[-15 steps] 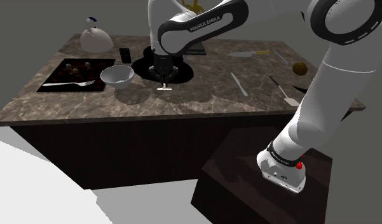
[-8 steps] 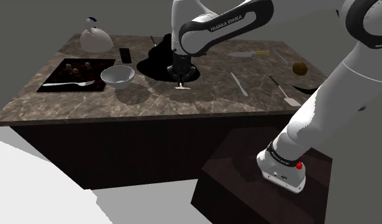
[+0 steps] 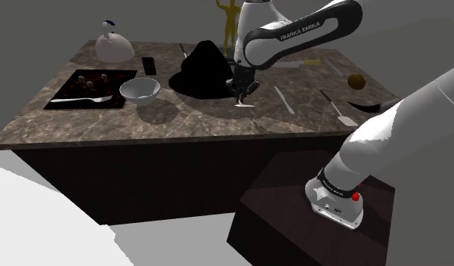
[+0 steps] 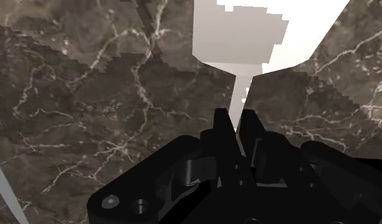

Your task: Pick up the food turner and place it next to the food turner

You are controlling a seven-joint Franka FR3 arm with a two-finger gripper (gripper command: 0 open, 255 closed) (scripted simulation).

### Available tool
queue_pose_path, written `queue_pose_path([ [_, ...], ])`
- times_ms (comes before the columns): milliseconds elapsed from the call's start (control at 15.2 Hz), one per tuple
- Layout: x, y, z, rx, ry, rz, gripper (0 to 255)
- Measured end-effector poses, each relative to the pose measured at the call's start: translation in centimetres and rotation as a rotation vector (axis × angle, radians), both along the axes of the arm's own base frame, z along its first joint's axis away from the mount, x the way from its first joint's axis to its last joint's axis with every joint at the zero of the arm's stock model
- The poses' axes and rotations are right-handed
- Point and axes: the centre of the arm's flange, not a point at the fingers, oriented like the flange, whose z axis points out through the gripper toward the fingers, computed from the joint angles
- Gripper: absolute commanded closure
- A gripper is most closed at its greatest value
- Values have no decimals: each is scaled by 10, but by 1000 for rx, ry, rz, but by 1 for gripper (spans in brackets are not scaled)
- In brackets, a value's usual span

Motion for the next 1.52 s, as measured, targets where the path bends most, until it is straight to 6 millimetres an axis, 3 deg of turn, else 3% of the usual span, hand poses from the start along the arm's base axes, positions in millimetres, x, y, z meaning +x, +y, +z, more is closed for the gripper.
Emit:
queue_pose_path([
  [1518,-222,-212,6,1,-2,-1,255],
])
